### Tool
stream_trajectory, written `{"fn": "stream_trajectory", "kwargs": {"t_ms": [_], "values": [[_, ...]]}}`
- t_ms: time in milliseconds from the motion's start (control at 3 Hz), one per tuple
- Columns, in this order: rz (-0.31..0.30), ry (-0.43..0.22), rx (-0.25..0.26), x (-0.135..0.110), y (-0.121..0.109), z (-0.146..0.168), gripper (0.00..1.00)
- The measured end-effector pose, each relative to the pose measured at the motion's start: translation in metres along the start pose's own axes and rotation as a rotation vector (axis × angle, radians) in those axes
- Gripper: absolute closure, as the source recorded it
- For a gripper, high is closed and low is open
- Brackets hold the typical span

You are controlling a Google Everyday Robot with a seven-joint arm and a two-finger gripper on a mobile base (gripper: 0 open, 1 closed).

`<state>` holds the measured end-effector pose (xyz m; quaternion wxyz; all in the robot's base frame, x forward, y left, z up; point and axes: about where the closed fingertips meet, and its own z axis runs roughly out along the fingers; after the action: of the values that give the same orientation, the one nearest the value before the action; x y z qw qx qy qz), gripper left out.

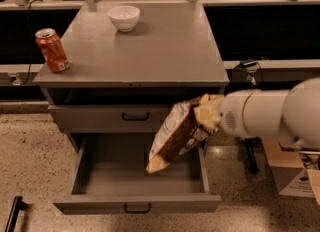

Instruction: Place brown chip bag into middle drawer

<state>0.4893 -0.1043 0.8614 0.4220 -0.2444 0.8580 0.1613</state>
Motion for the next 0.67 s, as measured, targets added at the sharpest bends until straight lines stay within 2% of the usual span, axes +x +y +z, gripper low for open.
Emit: {"fn": "stream_trajectory", "kwargs": {"t_ms": [333, 667], "values": [[0.148, 0.041, -0.027, 0.0668, 0.0002, 0.0381, 1.0], [0.148, 0.046, -0.027, 0.0709, 0.0016, 0.0397, 1.0]]}}
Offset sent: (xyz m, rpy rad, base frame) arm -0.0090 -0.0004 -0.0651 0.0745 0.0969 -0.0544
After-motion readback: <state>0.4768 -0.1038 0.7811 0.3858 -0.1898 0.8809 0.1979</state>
